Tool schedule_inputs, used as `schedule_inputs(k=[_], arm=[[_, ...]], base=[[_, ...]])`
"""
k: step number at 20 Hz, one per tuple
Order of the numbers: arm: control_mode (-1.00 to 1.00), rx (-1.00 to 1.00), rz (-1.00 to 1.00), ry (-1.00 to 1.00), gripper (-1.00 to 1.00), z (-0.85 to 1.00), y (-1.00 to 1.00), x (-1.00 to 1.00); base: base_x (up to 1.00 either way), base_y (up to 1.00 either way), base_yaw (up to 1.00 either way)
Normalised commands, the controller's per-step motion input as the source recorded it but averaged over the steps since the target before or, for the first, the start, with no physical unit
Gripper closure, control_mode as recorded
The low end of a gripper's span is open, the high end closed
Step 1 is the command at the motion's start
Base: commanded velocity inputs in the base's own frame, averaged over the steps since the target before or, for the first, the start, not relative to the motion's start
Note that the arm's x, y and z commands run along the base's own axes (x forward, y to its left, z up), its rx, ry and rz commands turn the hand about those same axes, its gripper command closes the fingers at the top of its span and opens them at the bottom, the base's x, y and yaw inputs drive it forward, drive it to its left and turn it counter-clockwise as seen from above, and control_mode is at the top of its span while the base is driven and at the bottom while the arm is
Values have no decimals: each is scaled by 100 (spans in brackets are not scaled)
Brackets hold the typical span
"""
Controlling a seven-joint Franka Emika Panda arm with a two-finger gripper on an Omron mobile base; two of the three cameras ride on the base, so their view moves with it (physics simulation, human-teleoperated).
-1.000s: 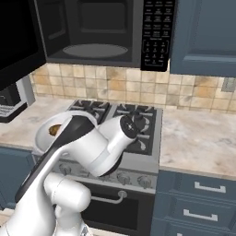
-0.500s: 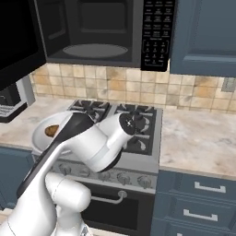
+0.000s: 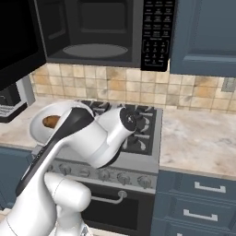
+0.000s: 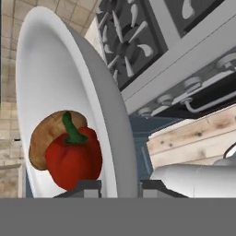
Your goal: Place the bowl containing the bell pepper and potato in the microwave. Close the microwave door and press the start button to microwave the meal.
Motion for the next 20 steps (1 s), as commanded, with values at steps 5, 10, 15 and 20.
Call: schedule_inputs(k=[5,10,15,20], arm=[[-100,2,0,-2,100,21,2,1],[-100,0,0,-2,100,18,8,1],[-100,0,0,-3,100,23,3,5],[-100,2,-1,-2,100,36,1,9]], base=[[0,0,0],[0,0,0],[0,0,0],[0,0,0]])
